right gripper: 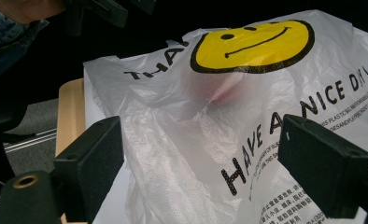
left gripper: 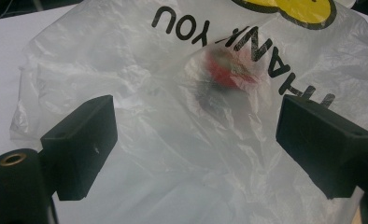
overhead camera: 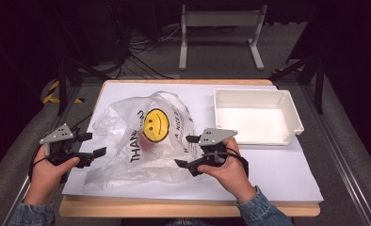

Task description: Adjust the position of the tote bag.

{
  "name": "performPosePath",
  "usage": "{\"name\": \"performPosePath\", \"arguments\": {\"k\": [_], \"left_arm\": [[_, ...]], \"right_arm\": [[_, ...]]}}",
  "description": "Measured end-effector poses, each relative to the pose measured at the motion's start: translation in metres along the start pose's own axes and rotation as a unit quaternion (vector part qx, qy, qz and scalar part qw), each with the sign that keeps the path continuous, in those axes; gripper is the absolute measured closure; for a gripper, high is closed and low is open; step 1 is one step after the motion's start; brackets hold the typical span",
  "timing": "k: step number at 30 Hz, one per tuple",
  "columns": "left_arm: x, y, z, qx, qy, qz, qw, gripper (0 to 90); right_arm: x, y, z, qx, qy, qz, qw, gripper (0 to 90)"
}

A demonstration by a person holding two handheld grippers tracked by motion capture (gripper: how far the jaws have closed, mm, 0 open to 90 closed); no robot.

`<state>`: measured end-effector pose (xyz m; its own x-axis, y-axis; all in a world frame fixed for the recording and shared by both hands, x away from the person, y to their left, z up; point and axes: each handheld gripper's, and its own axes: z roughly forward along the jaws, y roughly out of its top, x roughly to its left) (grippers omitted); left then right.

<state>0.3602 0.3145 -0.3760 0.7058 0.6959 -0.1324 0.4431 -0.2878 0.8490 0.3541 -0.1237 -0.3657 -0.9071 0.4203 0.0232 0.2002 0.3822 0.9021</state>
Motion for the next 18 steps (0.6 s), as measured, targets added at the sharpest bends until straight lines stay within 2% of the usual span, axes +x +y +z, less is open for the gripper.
{"name": "performPosePath", "arguments": {"k": [10, 13, 18], "left_arm": [[0.001, 0.000, 0.000, -0.001, 0.000, 0.001, 1.0000, 13.5], [0.001, 0.000, 0.000, -0.001, 0.000, 0.001, 1.0000, 13.5], [0.001, 0.000, 0.000, -0.001, 0.000, 0.001, 1.0000, 13.4]], "right_arm": [[0.003, -0.016, 0.018, -0.020, -0.012, 0.016, 0.9996, 14.7], [0.004, -0.018, 0.020, -0.021, -0.017, 0.019, 0.9994, 16.4], [0.005, -0.023, 0.025, -0.016, -0.011, 0.029, 0.9994, 16.5]]}}
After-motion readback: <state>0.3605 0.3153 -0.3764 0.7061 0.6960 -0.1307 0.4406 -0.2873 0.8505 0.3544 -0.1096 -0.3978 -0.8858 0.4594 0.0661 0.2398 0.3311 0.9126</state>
